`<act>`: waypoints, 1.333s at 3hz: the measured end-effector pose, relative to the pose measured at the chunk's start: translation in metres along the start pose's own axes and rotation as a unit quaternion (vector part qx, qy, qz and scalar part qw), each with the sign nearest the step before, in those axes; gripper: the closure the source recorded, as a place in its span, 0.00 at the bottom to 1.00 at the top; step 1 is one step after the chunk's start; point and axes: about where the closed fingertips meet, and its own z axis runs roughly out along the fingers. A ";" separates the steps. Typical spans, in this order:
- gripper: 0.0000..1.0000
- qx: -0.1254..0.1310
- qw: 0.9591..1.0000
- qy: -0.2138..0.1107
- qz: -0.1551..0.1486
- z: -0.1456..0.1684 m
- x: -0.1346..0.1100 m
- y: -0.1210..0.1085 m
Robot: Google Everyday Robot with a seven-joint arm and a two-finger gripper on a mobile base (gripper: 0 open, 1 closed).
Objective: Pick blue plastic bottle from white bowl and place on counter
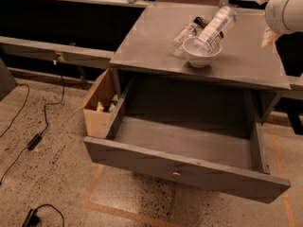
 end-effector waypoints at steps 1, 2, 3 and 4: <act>0.00 0.024 0.999 -0.019 -0.039 0.032 -0.001 -0.006; 0.00 0.028 0.997 -0.029 -0.063 0.060 -0.002 -0.001; 0.00 0.031 0.996 -0.045 -0.075 0.081 -0.016 0.001; 0.00 0.026 0.995 -0.056 -0.079 0.092 -0.027 0.009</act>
Offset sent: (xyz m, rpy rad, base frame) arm 0.0838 0.0089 -0.0354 -0.1383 -0.0487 0.1532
